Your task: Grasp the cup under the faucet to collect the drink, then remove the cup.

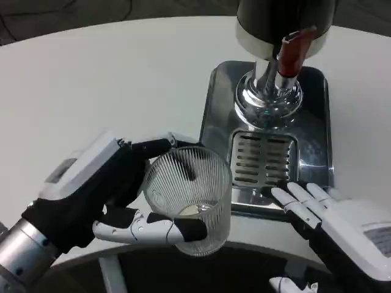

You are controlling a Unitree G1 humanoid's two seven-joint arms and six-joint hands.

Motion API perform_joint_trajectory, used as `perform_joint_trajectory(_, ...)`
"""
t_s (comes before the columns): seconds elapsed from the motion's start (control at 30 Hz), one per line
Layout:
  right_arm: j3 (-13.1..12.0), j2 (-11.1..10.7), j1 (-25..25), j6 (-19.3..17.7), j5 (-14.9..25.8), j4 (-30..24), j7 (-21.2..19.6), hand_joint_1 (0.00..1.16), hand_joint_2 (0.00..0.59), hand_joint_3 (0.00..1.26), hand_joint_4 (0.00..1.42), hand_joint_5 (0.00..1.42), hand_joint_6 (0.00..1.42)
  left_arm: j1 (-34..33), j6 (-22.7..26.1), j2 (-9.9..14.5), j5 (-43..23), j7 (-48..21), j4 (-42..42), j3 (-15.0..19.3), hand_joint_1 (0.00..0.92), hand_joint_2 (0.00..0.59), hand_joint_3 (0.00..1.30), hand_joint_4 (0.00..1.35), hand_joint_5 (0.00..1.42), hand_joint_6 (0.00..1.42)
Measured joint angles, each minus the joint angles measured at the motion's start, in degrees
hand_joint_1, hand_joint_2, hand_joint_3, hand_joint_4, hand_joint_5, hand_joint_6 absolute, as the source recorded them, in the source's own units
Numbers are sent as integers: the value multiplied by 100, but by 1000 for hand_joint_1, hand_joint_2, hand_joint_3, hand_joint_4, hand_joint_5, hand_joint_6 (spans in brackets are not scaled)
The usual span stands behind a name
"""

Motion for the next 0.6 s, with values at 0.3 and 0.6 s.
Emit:
perform_joint_trajectory(0.3,-204,14,81,20,69,-10,0,301,414,54,0,0,0,-120,2,-75,7,1,74,-58,489,70,1061,1273,1424,1424)
perform_joint_trajectory(0.6,-482,27,230,44,208,-133,-1,301,414,54,0,0,0,-610,153,-395,315,124,325,-337,489,68,1061,1273,1424,1424)
